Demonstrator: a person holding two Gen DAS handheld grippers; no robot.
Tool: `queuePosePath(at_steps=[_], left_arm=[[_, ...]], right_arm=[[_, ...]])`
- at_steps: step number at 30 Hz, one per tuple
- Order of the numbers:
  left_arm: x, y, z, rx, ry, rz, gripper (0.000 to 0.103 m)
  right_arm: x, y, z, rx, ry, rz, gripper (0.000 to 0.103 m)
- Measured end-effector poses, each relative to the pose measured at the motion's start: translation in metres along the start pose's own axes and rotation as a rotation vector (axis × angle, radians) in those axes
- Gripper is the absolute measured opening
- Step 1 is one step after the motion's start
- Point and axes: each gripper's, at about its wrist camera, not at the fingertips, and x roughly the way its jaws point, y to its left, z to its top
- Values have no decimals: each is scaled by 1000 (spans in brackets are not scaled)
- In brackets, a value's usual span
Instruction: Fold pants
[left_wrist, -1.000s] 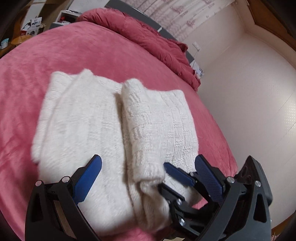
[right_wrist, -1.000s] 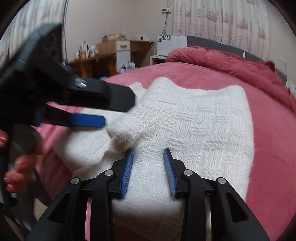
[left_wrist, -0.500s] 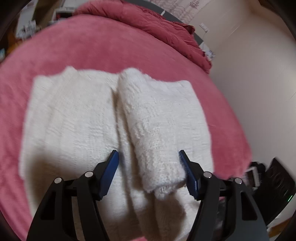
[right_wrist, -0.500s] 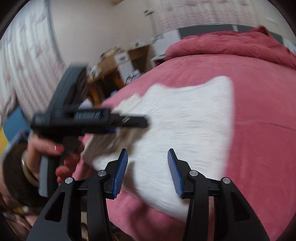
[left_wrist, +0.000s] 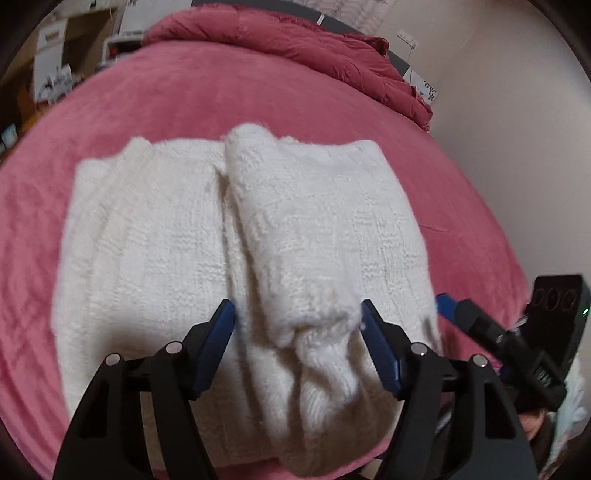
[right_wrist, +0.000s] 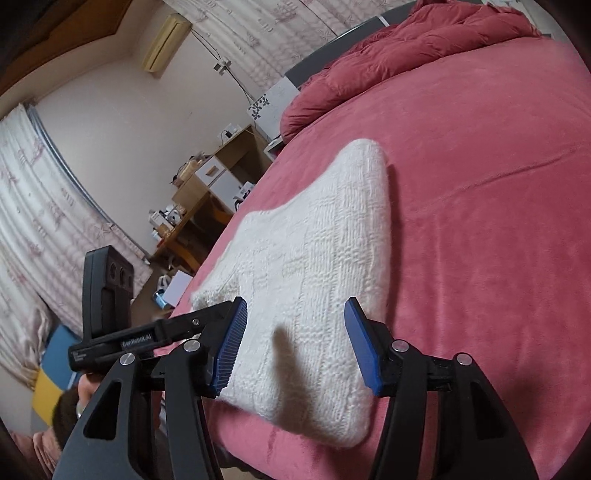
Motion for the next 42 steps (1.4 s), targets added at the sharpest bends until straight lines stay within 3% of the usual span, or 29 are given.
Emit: queuePosePath(at_steps=[7,8,9,13,16,17,19,21,25,30,32,37,39,42], left_arm=[[11,6,11,-90,25,-66,69],[11,3,13,-73,14,-54,63],[11,-2,14,-56,8,-29,47],[16,-13,14,-4,17,-26,44],[20,-7,15,-49,18,-55,43],[19,-5,13,-60,10,-63,39],[13,0,14,-76,-24,-69,22],[3,2,15,-74,-57,-91,19],[-42,0,27,-53,-156,-168,17],[-87,19,29,-25,-232,-149,17],[-97,40,20,-30,-244,-105,17],[-88,93,-10,-131,-204,-57,18],[-73,105,-18,-148,-180,-70,19],[-62,112,-28,-154,-224,-109,20]], right_arm=[[3,-5,-2,14,7,-67,55],[2,-6,-3,26,5,-55,55],[1,-8,-3,40,2,-44,55],[-1,-12,-2,73,-11,-45,55],[1,-15,-2,99,-10,-35,55],[2,-15,-2,102,-9,-39,55],[0,-15,-3,106,-21,-48,55],[-4,-17,-1,117,-50,-48,55],[-14,-24,1,159,-105,-34,55],[-20,-26,0,178,-138,-12,55],[-16,-24,-2,167,-125,-20,55],[-3,-13,-6,112,-78,-31,55],[4,-6,-10,83,-42,-27,55],[10,2,-18,61,31,-14,57]])
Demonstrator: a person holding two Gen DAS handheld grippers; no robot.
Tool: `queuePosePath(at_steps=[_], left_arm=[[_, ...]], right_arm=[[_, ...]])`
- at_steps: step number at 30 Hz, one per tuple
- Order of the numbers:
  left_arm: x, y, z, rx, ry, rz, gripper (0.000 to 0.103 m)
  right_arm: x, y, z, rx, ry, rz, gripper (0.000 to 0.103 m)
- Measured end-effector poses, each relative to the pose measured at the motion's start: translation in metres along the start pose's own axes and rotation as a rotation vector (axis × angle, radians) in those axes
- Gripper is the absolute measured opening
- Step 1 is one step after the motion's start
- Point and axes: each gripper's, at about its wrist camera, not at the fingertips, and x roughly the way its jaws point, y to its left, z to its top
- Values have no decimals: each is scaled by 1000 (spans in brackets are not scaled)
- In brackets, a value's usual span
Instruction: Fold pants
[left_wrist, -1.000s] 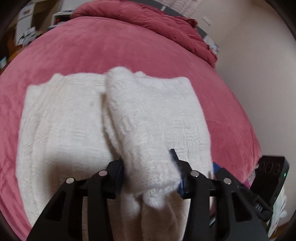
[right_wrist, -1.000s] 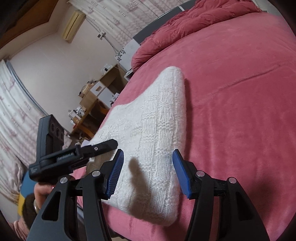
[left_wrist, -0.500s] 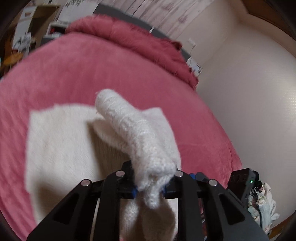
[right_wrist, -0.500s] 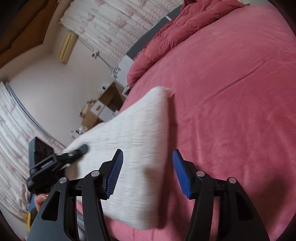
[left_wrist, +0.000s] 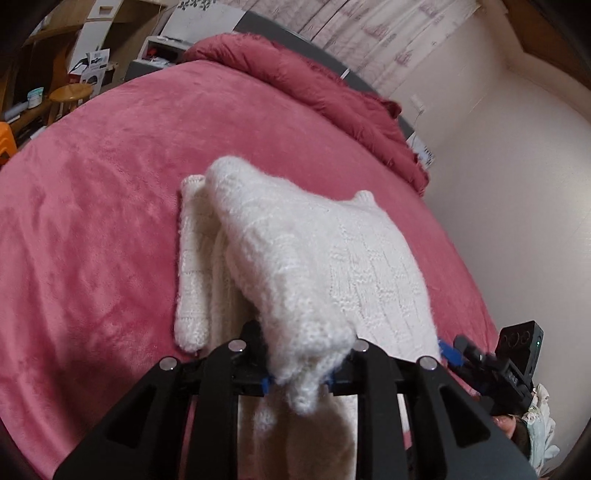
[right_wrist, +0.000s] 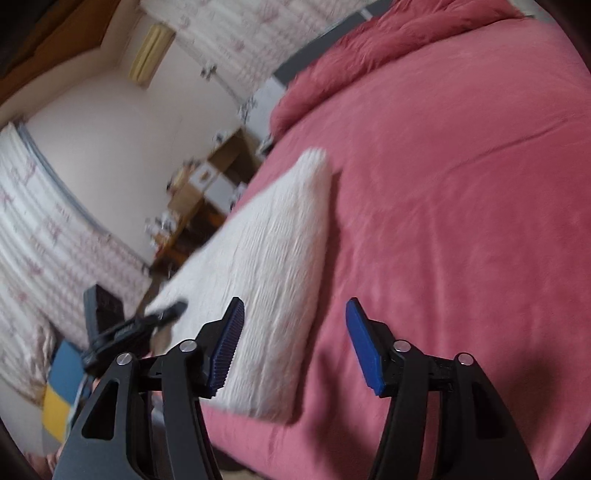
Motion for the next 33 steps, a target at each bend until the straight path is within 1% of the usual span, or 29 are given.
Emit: queuePosePath(at_steps=[1,2,4,7,9,10,11,12,13,14,15,16,17,18,19,20,21,22,23,24,25,26,28,30,31,32,33], left_arm=[[0,4,-1,-26,-7,-20,20],[1,8,-1,-60,-9,-42,20],[1,12,1,-98,-8,-68,21],[1,7,4,-93,-6,-79,21],[5,4,2,-100,5,-82,24],[5,3,1,-108,9,-90,28],[4,2,0,-108,8,-95,29],[5,3,1,-104,7,-95,33],[3,2,-1,-96,5,-92,41],[1,2,-4,-94,2,-94,45],[-3,3,-7,-97,0,-108,52],[-6,3,-12,-107,-4,-148,59],[-9,2,-16,-116,-6,-176,63],[-11,2,-20,-119,-6,-187,65],[-11,0,-24,-114,-1,-183,65],[-9,-3,-26,-99,7,-167,60],[-6,-8,-27,-49,17,-109,25],[-5,-12,-25,-11,24,-48,16],[-7,-14,-22,1,23,-36,16],[-10,-15,-19,0,20,-34,15],[-15,-16,-14,3,14,-5,15],[-18,-15,-11,6,13,8,15],[-18,-10,-9,18,29,24,15],[-12,0,-14,9,44,53,15],[-9,8,-18,-10,47,54,15],[-7,16,-23,-38,45,44,16],[-6,25,-29,-69,28,16,17]], right_arm=[[0,5,-5,-6,30,-15,57],[-4,12,-11,-27,40,-28,57],[-15,28,-25,-105,28,-66,57],[-22,49,-51,-230,54,-146,57],[-14,57,-68,-305,98,-208,57],[-9,58,-72,-335,104,-239,57],[-4,59,-74,-360,106,-266,57],[1,62,-73,-373,95,-284,57],[5,64,-72,-370,79,-279,55],[6,64,-72,-371,68,-275,52],[9,64,-71,-381,55,-290,50],[13,65,-69,-395,48,-317,45],[17,65,-69,-413,48,-347,40],[23,64,-70,-432,57,-379,37],[27,63,-70,-429,62,-382,28],[30,62,-70,-420,67,-374,17],[33,63,-69,-421,70,-387,15],[34,66,-68,-441,68,-426,12],[32,70,-63,-457,57,-463,11],[28,73,-60,-451,42,-473,10],[13,77,-52,-428,8,-465,10],[7,80,-52,-432,0,-464,10],[7,85,-57,-493,26,-495,10],[22,79,-71,-532,91,-517,10],[34,73,-81,-549,146,-513,10],[39,71,-89,-587,143,-515,10],[39,74,-94,-634,114,-521,10]])
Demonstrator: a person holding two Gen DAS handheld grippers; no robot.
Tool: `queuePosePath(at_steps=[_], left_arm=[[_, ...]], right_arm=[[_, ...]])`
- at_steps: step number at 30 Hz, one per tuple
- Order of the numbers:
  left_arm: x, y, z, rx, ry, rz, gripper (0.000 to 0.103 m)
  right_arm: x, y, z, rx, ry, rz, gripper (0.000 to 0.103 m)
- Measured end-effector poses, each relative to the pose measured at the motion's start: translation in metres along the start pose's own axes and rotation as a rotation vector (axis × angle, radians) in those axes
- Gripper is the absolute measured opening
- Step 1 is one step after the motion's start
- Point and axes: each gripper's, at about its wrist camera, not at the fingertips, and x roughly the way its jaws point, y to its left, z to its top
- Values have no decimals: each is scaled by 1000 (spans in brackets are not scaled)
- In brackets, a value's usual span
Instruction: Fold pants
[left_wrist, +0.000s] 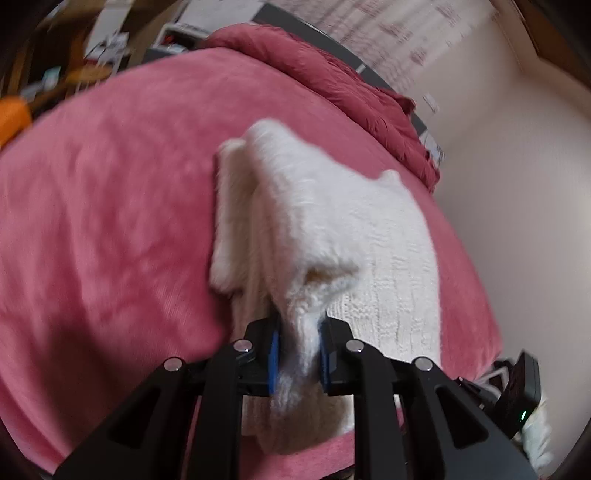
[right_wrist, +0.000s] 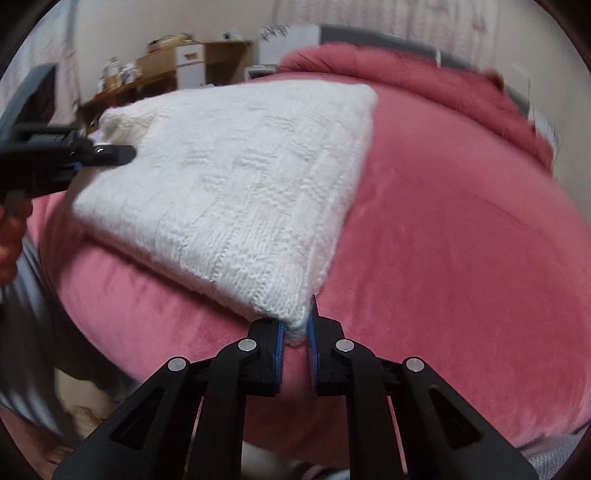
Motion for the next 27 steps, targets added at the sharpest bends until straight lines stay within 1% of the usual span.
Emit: queuePosePath(at_steps=[1,2,3,4,5,6,7,8,9,10,11,12,13,15,17,18,19,20,21,22,23,26,27], left_arm=[[0,5,-2,-16,-16,-32,20],[0,10,-3,-36,-22,-62,21],[1,13,-2,-56,-19,-79,24],[1,13,-2,-65,-18,-89,28],[-1,12,-1,-66,-20,-106,32],[-2,9,-1,-58,-22,-112,40],[-3,6,-1,-47,-25,-118,50],[-3,2,-1,-35,-28,-128,56],[-4,-2,0,-28,-32,-146,68],[-5,-5,0,-26,-39,-154,74],[-8,-9,3,-20,-57,-155,75],[-9,-12,6,-15,-66,-149,75],[-11,-15,10,-8,-79,-133,76],[-8,-18,20,-1,-87,-88,76],[1,-21,31,5,-78,-41,74],[3,-21,35,4,-75,-24,68],[8,-23,40,9,-69,-12,48],[12,-26,45,26,-58,24,41],[14,-27,47,40,-54,57,37],[17,-29,50,54,-48,73,34],[20,-32,54,77,-43,80,33],[28,-41,67,144,-40,122,31],[28,-40,66,158,-39,136,31]], right_arm=[[-3,4,-2,-54,-27,-21,11],[-5,5,-2,-80,-33,-34,11],[-8,2,-2,-81,-35,-23,11],[-11,-2,-2,-65,-31,-2,13],[-16,-9,-1,-34,-20,32,14],[-20,-14,-1,-13,-13,60,15],[-27,-22,-2,16,-10,119,24],[-36,-27,-4,35,-20,163,34],[-48,-36,-5,65,-49,235,37],[-58,-42,-4,76,-72,289,41],[-68,-45,-3,79,-97,329,41],[-77,-47,1,72,-133,357,43],[-82,-48,5,60,-163,364,47],[-85,-46,19,45,-187,343,47],[-75,-53,41,49,-192,310,47],[-66,-57,53,55,-197,305,47],[-59,-60,61,62,-197,315,47],[-52,-61,70,70,-190,325,47],[-42,-61,81,78,-178,331,47],[-33,-59,90,81,-169,340,47],[-25,-58,97,80,-163,344,47],[9,-46,136,56,-155,320,47],[19,-44,145,49,-149,313,47]])
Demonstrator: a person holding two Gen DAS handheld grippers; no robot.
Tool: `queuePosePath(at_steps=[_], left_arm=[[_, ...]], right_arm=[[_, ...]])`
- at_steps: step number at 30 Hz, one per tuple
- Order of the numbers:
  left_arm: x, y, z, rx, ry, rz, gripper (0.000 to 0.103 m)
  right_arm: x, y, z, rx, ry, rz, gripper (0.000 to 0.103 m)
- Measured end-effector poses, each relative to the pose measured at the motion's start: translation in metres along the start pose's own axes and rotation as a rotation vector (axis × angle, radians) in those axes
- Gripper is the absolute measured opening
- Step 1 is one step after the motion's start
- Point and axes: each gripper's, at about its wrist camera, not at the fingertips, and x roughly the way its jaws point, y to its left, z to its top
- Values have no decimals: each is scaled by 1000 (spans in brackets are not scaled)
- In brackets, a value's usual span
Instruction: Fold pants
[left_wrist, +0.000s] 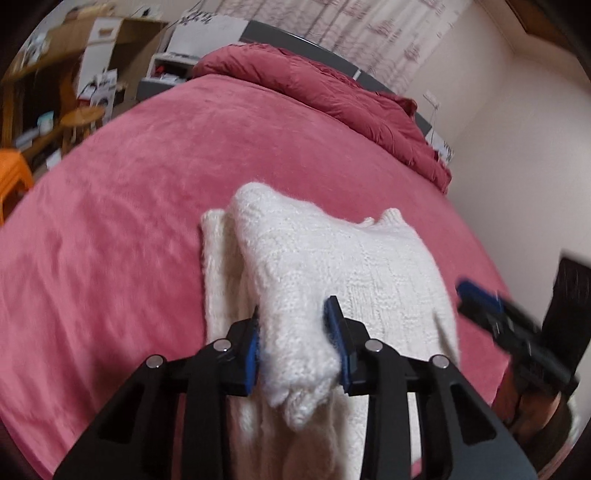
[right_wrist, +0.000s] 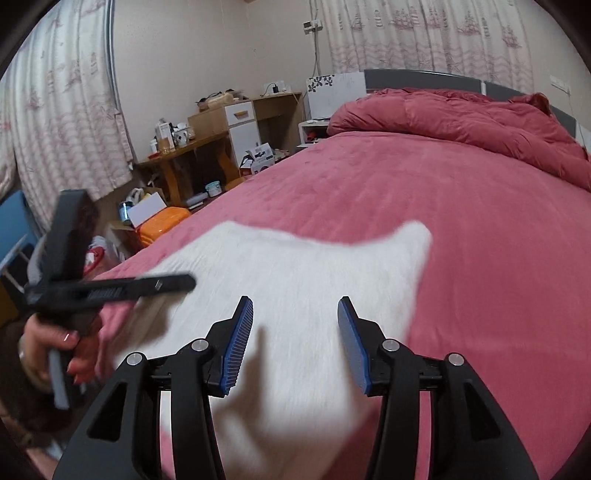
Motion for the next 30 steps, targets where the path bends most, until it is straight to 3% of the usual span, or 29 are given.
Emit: queuePosePath(at_steps=[2,4,5,11,13,14,18,20,22,25,29,30], left_arm=[[6,5,-3,18,19,47,31],[12,14,-8,3,29,45,31],[16,18,-14,-12,27,42,31],[6,19,-26,-25,-56,0,37],[-1,19,-28,-41,-70,1,58],[-10,18,-29,-50,-90,8,61],[-40,10,-31,-36,-172,21,63],[-51,-7,-30,26,-212,25,63],[-49,-26,-30,118,-200,46,64],[-26,-44,-42,247,-135,150,63],[-5,-23,-60,241,-83,254,62],[-3,-16,-61,218,-67,241,66]], right_arm=[[28,-7,9,7,68,-57,47],[60,-18,5,40,179,-95,47],[69,-24,2,76,183,-82,47],[58,-21,-15,84,47,-76,47],[46,-21,-24,84,-5,-61,49],[38,-20,-28,87,-27,-60,51],[11,-15,-32,97,-47,-54,54],[0,-8,-41,69,-53,-58,54],[0,1,-51,36,-30,-78,54],[9,15,-67,-7,23,-101,55],[5,30,-78,-84,27,-144,55],[5,32,-80,-93,22,-149,55]])
